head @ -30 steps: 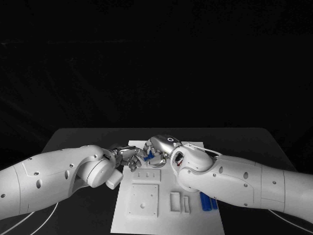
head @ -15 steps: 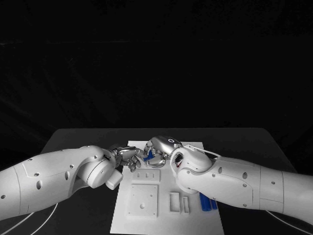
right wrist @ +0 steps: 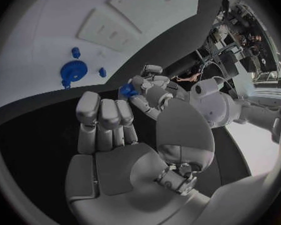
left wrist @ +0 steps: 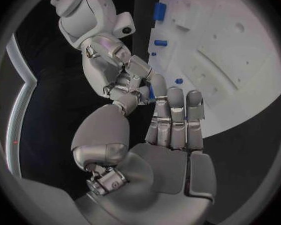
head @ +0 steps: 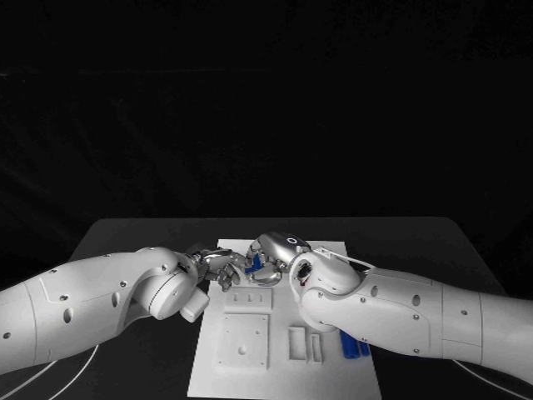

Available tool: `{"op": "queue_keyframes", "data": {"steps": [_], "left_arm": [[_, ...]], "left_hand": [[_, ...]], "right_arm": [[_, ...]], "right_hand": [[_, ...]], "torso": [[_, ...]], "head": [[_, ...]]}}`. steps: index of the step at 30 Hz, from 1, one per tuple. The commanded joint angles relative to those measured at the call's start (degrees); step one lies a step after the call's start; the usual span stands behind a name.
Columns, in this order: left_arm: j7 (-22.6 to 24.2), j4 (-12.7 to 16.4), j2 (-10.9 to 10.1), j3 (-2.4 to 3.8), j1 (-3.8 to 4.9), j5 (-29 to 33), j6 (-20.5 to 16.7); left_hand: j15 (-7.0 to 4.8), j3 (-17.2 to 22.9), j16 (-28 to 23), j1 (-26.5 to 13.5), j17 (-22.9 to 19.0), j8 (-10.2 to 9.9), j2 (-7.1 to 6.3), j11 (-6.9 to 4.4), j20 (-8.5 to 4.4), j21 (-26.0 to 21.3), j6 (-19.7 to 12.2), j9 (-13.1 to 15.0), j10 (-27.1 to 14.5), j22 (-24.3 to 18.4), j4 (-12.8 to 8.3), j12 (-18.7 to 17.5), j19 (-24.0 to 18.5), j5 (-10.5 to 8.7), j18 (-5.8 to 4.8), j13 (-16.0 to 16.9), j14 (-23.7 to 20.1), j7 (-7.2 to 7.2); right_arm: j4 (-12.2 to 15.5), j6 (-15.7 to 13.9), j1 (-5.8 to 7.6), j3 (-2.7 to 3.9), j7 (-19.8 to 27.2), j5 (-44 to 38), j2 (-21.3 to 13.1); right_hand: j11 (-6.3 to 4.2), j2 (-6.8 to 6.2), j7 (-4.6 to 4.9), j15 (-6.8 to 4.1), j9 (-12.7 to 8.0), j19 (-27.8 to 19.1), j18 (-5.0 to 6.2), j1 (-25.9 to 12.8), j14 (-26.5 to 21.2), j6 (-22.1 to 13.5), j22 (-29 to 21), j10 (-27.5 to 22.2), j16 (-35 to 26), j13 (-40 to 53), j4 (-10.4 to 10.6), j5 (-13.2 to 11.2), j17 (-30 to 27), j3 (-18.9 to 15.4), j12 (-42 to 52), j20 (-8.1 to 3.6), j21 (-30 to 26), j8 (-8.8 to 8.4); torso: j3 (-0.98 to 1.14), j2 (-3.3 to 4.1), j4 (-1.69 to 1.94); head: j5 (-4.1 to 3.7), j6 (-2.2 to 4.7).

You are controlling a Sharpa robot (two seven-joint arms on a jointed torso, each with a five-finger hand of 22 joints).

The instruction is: Assemble the parts on the task board

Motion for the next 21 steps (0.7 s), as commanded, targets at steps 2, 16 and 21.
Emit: {"op": "queue_keyframes", "data": {"steps": [2,16,21], "left_arm": [[1.60,0.39,0.45,0.27,0.26,-2.25,1.13],[1.07,0.00,0.58,0.27,0.24,-5.92,2.30],[1.00,-0.41,0.76,0.26,0.24,-8.23,0.65]], "left_hand": [[-0.86,-0.18,0.38,0.46,-0.07,0.27,-0.35,-0.46,-7.13,0.31,7.28,0.09,-0.11,-0.10,0.30,-0.02,0.16,-0.51,-0.86,-0.08,0.49,-4.41],[-1.03,-0.12,0.80,1.24,-0.20,0.16,-0.02,-0.62,-7.24,0.58,7.75,0.17,0.25,-0.34,-0.18,0.17,0.19,0.01,-0.84,-0.19,0.73,-4.55],[-1.20,-0.30,1.18,1.34,-0.22,0.22,-0.14,-0.79,-7.36,0.89,8.20,0.29,0.64,-0.45,-0.47,0.39,0.39,0.69,-0.82,-0.20,1.05,-4.71]], "right_arm": [[-0.16,0.91,-0.28,-0.18,-1.94,-0.60,0.07],[-1.52,-0.85,-0.28,-0.18,1.59,2.48,-0.13],[-1.37,-2.09,-0.28,-0.18,4.52,4.69,-1.34]], "right_hand": [[0.11,-0.02,1.80,-0.57,-0.06,0.13,5.10,-0.99,0.00,3.34,0.30,0.42,-0.32,1.07,0.22,0.42,0.07,-0.30,0.23,-0.16,-0.27,0.05],[0.83,-5.77,2.53,0.04,-0.67,-0.34,5.10,-2.59,-0.39,0.98,0.01,-5.61,-1.24,-2.85,2.27,-0.28,-0.31,0.12,-5.70,-0.26,-1.11,-1.63],[3.83,-8.38,5.58,3.21,-2.53,-3.92,5.10,-4.58,-3.27,-7.56,-0.63,-11.38,-3.67,-5.41,1.60,-0.64,-1.00,-4.42,-10.31,0.38,-3.90,-6.24]], "torso": [[0.01,-0.01,0.02],[-0.01,-0.03,-0.06],[0.03,-0.03,-0.03]], "head": [[-0.10,0.04],[0.10,-0.02],[0.17,-0.15]]}}
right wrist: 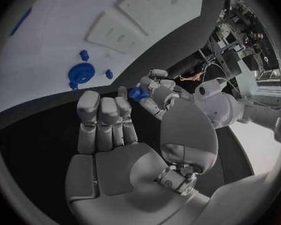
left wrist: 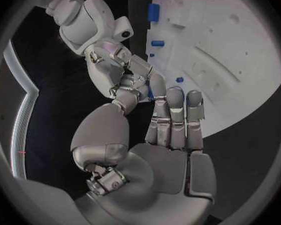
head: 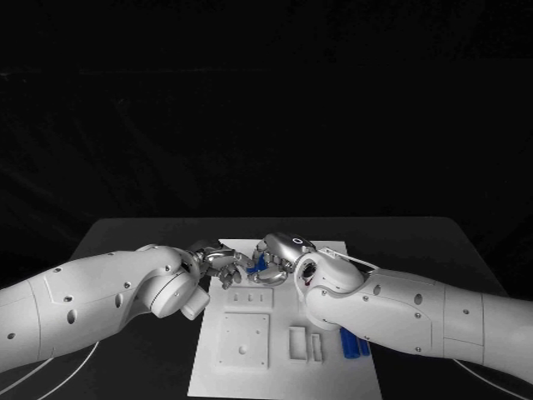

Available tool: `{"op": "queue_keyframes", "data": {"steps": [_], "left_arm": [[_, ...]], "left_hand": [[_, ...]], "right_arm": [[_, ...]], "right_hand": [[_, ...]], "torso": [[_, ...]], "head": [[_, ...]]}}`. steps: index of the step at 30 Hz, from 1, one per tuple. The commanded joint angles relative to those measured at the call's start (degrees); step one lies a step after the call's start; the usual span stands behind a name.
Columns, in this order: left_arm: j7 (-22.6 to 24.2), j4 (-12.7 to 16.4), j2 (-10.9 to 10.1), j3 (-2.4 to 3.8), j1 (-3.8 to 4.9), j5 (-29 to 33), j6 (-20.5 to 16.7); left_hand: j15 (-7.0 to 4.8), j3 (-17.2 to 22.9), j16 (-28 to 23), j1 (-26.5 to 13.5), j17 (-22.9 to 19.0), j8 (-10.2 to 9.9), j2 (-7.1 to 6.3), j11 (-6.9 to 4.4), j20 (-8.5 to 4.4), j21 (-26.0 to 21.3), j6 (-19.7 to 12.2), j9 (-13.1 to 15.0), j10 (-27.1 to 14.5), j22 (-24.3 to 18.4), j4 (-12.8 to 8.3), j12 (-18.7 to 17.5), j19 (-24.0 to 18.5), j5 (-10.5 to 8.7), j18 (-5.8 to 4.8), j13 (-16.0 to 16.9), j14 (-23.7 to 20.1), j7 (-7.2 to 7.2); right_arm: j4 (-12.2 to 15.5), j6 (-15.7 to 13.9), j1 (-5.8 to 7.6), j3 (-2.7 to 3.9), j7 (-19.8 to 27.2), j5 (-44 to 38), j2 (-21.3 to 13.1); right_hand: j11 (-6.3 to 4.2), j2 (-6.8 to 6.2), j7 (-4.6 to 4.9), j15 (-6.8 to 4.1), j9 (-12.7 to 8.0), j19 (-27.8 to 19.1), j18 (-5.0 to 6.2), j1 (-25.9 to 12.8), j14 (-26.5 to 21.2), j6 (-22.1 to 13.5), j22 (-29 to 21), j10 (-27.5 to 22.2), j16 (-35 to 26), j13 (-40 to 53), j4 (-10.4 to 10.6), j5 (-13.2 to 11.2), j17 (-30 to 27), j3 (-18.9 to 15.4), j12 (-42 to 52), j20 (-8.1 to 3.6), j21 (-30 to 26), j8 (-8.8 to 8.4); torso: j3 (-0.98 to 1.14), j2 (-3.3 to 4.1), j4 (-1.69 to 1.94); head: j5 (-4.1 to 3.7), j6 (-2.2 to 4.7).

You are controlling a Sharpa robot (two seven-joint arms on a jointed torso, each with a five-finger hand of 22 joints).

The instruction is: Assemble the parts on the task board

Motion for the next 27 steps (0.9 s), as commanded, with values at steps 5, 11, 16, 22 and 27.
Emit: {"op": "queue_keyframes", "data": {"steps": [5,11,16,22,27], "left_arm": [[-0.50,-0.36,0.61,0.05,0.06,-6.30,-1.02],[-1.89,-1.04,1.14,-0.20,0.06,-9.11,-1.73],[-3.07,-1.89,2.10,-1.43,0.08,-11.38,-2.21],[-3.96,-3.69,3.69,-1.76,-0.41,-13.96,-1.60],[-4.73,-4.69,4.63,-1.75,-1.08,-16.41,-1.83]], "left_hand": [[-0.78,-0.10,0.65,0.79,-0.11,0.28,-0.03,-0.34,-7.49,0.55,8.10,0.45,0.82,-0.18,-0.74,0.63,0.57,0.97,-0.79,-0.10,0.97,-4.33],[-1.08,-0.25,1.09,0.68,-0.15,0.42,-0.20,-0.61,-7.72,1.08,8.72,0.67,1.47,-0.25,-0.89,0.96,0.98,1.67,-0.71,-0.07,1.51,-4.59],[-1.67,-0.46,1.96,0.51,-0.07,0.84,-0.48,-1.10,-8.17,2.13,9.79,1.18,2.52,-0.23,-0.88,1.79,1.84,1.94,-0.50,0.19,2.52,-5.06],[-2.88,-0.71,4.55,0.40,0.75,1.71,-0.81,-1.96,-8.84,3.91,11.12,2.75,3.61,-0.06,-0.74,4.46,2.71,1.83,-0.23,1.36,3.51,-5.84],[-4.08,-0.68,7.36,0.44,1.53,1.66,-0.85,-2.50,-9.48,5.79,11.04,3.98,3.80,0.10,-0.80,8.20,3.37,2.05,0.09,3.04,3.99,-6.20]], "right_arm": [[1.14,-2.75,-0.02,0.01,5.52,4.11,-3.28],[3.50,-5.62,0.13,1.02,9.09,7.06,-8.22],[3.49,-8.30,2.06,1.94,11.76,11.97,-11.57],[2.40,-8.85,4.31,3.32,14.00,16.63,-13.67],[1.22,-8.69,5.15,4.54,14.46,19.29,-14.20]], "right_hand": [[2.07,-0.37,2.89,1.87,-0.82,-2.70,4.92,-1.08,-2.15,-5.56,-0.21,-2.80,-0.90,-1.31,-1.54,1.94,0.13,-5.76,-1.41,0.93,-1.91,-2.21],[2.20,-0.24,3.01,1.98,-0.59,-3.07,4.92,-0.39,-2.69,-5.52,-0.12,-3.40,-0.92,-1.95,-1.25,4.72,0.28,-7.30,-1.01,1.35,-2.33,-1.83],[2.03,0.20,2.83,1.82,-0.38,-3.03,4.92,0.38,-2.77,-5.04,-0.12,-3.43,-1.05,-2.47,-0.45,6.24,0.22,-7.33,-0.75,1.47,-2.56,-1.37],[1.93,0.51,2.73,1.73,-0.25,-3.00,4.92,1.01,-2.77,-4.79,-0.08,-3.49,-1.13,-2.95,0.09,7.49,0.16,-7.45,-0.60,1.53,-2.71,-1.09],[1.88,0.78,2.68,1.68,-0.17,-3.01,4.92,1.44,-2.78,-4.68,-0.01,-3.54,-1.17,-3.26,0.20,8.26,0.14,-7.78,-0.46,1.57,-2.78,-0.93]], "torso": [[0.01,-0.02,0.11],[0.06,-0.03,-0.04],[0.06,-0.05,-0.21],[0.18,-0.10,-0.33],[0.23,-0.10,-0.18]], "head": [[0.12,-0.13],[0.66,-0.27],[0.78,-0.45],[0.85,-0.65],[0.68,-0.83]]}}
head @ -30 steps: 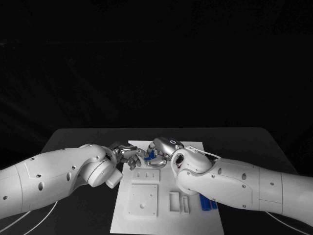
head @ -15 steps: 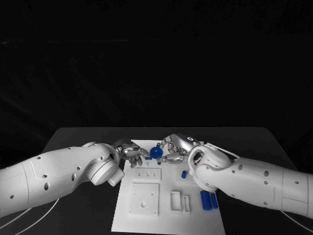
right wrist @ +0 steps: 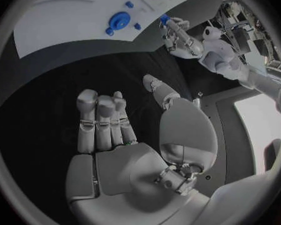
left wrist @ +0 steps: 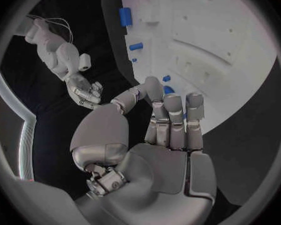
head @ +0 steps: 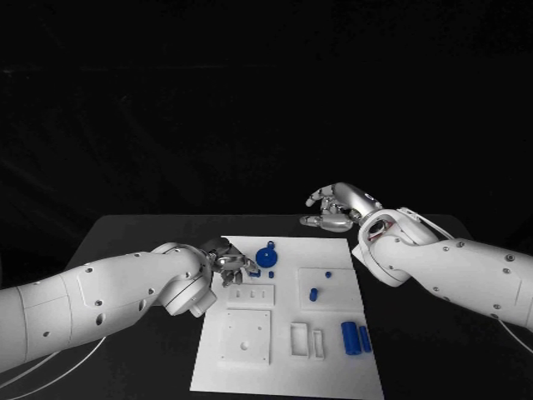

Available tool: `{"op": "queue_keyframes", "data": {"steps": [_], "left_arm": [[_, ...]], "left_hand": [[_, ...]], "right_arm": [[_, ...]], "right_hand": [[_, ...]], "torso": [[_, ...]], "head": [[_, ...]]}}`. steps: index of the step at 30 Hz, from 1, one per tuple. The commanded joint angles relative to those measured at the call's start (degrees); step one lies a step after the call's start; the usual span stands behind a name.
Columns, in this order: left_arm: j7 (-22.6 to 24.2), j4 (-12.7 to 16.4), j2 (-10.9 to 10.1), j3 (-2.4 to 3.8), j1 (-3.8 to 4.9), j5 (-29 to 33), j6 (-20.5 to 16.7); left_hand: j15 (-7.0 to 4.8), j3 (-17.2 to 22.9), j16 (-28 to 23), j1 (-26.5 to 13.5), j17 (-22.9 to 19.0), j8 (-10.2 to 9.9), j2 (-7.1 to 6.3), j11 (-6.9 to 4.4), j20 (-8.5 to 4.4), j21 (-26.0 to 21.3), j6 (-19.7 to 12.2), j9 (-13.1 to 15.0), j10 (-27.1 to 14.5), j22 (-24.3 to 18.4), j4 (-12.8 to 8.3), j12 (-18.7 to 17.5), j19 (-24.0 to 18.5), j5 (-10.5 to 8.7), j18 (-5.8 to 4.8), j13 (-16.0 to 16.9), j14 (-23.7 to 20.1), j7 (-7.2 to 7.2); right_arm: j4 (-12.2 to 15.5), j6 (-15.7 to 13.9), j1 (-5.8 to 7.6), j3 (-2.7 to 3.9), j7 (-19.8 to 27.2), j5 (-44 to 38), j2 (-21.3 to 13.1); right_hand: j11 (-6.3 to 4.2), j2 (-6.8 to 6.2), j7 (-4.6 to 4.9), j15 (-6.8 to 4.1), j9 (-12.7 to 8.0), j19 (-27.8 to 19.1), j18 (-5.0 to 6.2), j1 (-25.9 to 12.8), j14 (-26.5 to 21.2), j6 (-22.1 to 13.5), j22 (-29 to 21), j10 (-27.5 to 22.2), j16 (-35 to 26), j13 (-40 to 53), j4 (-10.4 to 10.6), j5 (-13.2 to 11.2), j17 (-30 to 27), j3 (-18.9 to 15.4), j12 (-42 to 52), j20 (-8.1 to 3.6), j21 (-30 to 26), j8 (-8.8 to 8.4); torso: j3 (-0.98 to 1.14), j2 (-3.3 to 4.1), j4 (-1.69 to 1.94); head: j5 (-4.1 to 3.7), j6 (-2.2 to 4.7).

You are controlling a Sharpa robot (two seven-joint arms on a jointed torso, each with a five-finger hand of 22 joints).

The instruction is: Assemble the parts on the task board

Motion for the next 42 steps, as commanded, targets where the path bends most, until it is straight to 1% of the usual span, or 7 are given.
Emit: {"op": "queue_keyframes", "data": {"steps": [1,4,16,18,23,31,42], "left_arm": [[-1.53,-0.49,0.72,0.02,-0.39,-4.52,-0.55],[-1.87,-0.85,1.16,0.02,-0.69,-5.97,-0.43],[-3.55,-2.78,3.05,0.02,-2.26,-13.97,-2.83],[-3.80,-3.24,3.41,0.02,-2.54,-14.16,-2.73],[-3.82,-4.57,4.24,0.02,-3.26,-15.08,-2.53],[-3.86,-5.26,4.48,0.04,-4.39,-15.18,-2.52],[-3.86,-5.72,4.81,0.04,-5.12,-15.18,-1.72]], "left_hand": [[-2.66,-0.20,1.60,-0.02,0.47,1.01,-0.44,-0.78,-8.65,0.87,9.57,4.22,0.63,0.06,-0.07,2.49,0.51,0.39,0.15,1.25,1.71,-4.99],[-2.81,-0.03,3.58,0.01,0.97,0.53,-0.37,-0.69,-8.88,1.97,9.52,4.63,-0.17,-0.13,-0.15,6.76,0.59,0.43,0.36,3.84,1.56,-4.85],[-3.48,0.08,5.84,0.17,0.96,0.55,-0.63,-1.24,-9.13,3.88,10.40,5.59,-1.02,-0.72,-0.14,11.25,1.29,0.91,0.96,6.03,2.25,-5.43],[-3.60,0.09,6.08,0.20,0.89,0.64,-0.72,-1.34,-9.15,4.16,10.54,5.73,-1.11,-0.79,-0.15,11.74,1.47,1.07,1.08,6.24,2.42,-5.53],[-3.78,0.13,6.47,0.10,0.68,0.80,-0.77,-1.50,-9.11,4.50,10.75,5.98,-1.32,-0.96,-0.06,12.60,1.95,1.19,1.26,6.57,2.74,-5.68],[-3.99,0.31,7.03,-0.09,0.47,1.15,-0.93,-1.69,-8.99,4.30,11.03,6.40,-1.46,-1.16,-0.08,13.75,2.70,1.37,1.42,7.00,3.24,-5.87],[-4.07,0.30,7.32,-0.25,0.37,1.34,-0.92,-1.77,-8.95,4.27,11.20,6.60,-1.51,-1.18,-0.10,14.30,3.00,1.46,1.50,7.17,3.44,-5.96]], "right_arm": [[-0.43,-1.15,0.52,0.28,2.88,5.18,-0.19],[-0.65,-1.18,0.91,0.64,2.97,5.29,-0.20],[-2.05,-1.25,1.50,1.15,3.10,5.54,0.55],[-2.12,-1.18,1.54,1.16,3.07,5.54,0.65],[-2.44,-0.85,1.64,1.17,2.67,5.54,0.80],[-2.63,-0.79,1.67,1.17,2.56,5.51,1.09],[-2.70,-0.54,1.68,1.17,2.48,5.51,1.20]], "right_hand": [[-0.15,0.02,0.69,-0.12,0.11,-0.17,5.81,0.53,-0.13,-0.32,0.07,-0.32,-0.26,-0.15,0.27,0.39,-0.06,-0.21,0.39,0.31,-0.38,0.20],[-0.16,0.09,0.68,-0.12,0.12,-0.18,5.81,0.60,-0.14,-0.30,0.08,-0.35,-0.28,-0.21,0.29,0.50,-0.07,-0.28,0.41,0.32,-0.40,0.23],[-0.19,0.24,0.65,-0.15,0.17,-0.22,5.81,0.87,-0.18,-0.25,0.15,-0.45,-0.32,-0.52,0.41,1.13,-0.08,-0.57,0.53,0.37,-0.50,0.34],[-0.19,0.24,0.64,-0.16,0.17,-0.22,5.81,0.90,-0.18,-0.25,0.16,-0.47,-0.32,-0.57,0.45,1.27,-0.08,-0.63,0.56,0.38,-0.51,0.35],[-0.20,0.30,0.64,-0.16,0.18,-0.22,5.81,0.94,-0.18,-0.25,0.18,-0.49,-0.33,-0.68,0.55,1.52,-0.09,-0.72,0.62,0.40,-0.54,0.38],[-0.20,0.31,0.64,-0.16,0.18,-0.23,5.81,0.92,-0.20,-0.29,0.21,-0.54,-0.34,-0.80,0.69,1.70,-0.09,-0.85,0.68,0.42,-0.58,0.39],[-0.20,0.32,0.64,-0.16,0.19,-0.23,5.81,0.90,-0.20,-0.28,0.24,-0.58,-0.35,-0.91,0.83,1.89,-0.09,-0.96,0.74,0.44,-0.61,0.42]], "torso": [[0.02,0.00,0.14],[0.05,0.01,0.23],[-0.06,0.08,0.26],[-0.05,0.07,0.82],[-0.07,0.04,0.75],[-0.17,0.10,0.70],[-0.16,0.07,0.72]], "head": [[-0.14,-0.14],[-0.08,-0.13],[0.24,-1.02],[-0.24,-1.18],[0.07,-1.84],[0.03,-2.09],[-0.08,-2.50]]}}
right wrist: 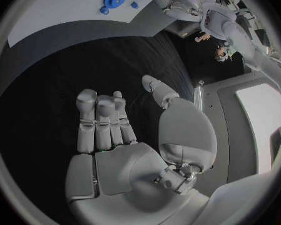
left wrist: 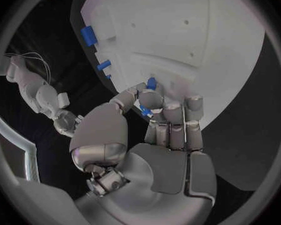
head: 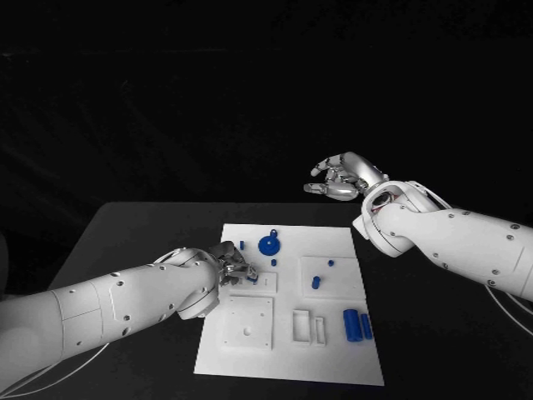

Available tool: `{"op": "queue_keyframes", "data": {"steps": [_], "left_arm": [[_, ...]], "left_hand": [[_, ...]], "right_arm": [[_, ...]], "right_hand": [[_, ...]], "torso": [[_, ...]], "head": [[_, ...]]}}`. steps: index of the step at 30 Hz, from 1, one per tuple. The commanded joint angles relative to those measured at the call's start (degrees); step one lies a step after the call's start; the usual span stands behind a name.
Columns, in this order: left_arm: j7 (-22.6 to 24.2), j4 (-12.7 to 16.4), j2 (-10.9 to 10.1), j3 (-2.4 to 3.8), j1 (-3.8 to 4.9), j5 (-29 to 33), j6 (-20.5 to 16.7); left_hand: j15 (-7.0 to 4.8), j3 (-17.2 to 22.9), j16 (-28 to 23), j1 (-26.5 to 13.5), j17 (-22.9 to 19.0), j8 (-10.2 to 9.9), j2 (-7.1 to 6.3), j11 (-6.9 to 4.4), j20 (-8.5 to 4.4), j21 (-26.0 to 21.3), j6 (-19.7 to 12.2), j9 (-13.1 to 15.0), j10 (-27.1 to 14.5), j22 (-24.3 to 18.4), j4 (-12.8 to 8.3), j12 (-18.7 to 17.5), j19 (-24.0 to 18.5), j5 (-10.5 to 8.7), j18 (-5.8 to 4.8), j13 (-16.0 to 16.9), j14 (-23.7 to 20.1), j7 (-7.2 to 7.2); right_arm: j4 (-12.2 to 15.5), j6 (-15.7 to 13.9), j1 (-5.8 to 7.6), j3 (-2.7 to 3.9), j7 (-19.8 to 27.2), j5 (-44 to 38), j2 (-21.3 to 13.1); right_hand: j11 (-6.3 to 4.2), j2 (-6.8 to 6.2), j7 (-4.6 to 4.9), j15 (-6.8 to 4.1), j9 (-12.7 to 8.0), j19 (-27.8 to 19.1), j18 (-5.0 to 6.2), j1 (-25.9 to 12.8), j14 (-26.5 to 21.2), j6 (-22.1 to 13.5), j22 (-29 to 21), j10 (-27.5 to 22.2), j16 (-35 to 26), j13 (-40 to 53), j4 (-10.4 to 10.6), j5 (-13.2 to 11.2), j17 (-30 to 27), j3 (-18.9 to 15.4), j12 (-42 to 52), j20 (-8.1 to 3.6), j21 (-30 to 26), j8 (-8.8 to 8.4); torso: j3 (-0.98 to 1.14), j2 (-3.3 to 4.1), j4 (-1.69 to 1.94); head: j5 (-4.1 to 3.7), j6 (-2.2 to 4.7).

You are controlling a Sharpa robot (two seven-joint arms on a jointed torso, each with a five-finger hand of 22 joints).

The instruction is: Assemble the parts on the task board

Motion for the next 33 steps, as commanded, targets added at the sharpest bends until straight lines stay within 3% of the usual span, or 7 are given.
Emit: {"op": "queue_keyframes", "data": {"steps": [1,33], "left_arm": [[-0.04,-0.09,0.22,0.04,-0.12,-0.49,0.26],[-0.85,0.23,0.22,0.04,-0.19,-1.28,3.69]], "left_hand": [[-3.57,0.30,0.32,0.20,-0.06,0.36,0.06,-1.47,-8.23,0.02,10.58,6.62,-1.56,-0.06,0.06,0.41,0.25,0.32,0.59,0.08,2.95,-5.57],[-3.62,0.31,0.84,0.05,-0.17,0.67,0.09,-1.55,-8.16,0.01,10.87,6.85,-1.62,0.01,-0.06,1.25,0.53,0.56,0.70,0.25,3.16,-5.68]], "right_arm": [[0.01,0.38,0.04,0.04,0.29,-0.01,0.07],[-0.44,0.95,0.03,0.04,0.07,-0.01,0.41]], "right_hand": [[0.01,0.09,0.53,-0.16,0.09,-0.05,5.81,0.67,-0.21,-0.28,0.08,-0.39,-0.35,-0.10,0.14,0.23,-0.07,-0.26,0.30,0.25,-0.39,0.21],[-0.06,0.19,0.46,-0.23,0.16,-0.02,5.81,0.89,-0.21,-0.07,0.22,-0.53,-0.34,-0.58,0.52,1.52,-0.05,-0.57,0.63,0.27,-0.50,0.43]], "torso": [[-0.03,-0.01,0.06],[-0.02,-0.02,0.05]], "head": [[-0.10,-0.22],[0.09,-0.50]]}}
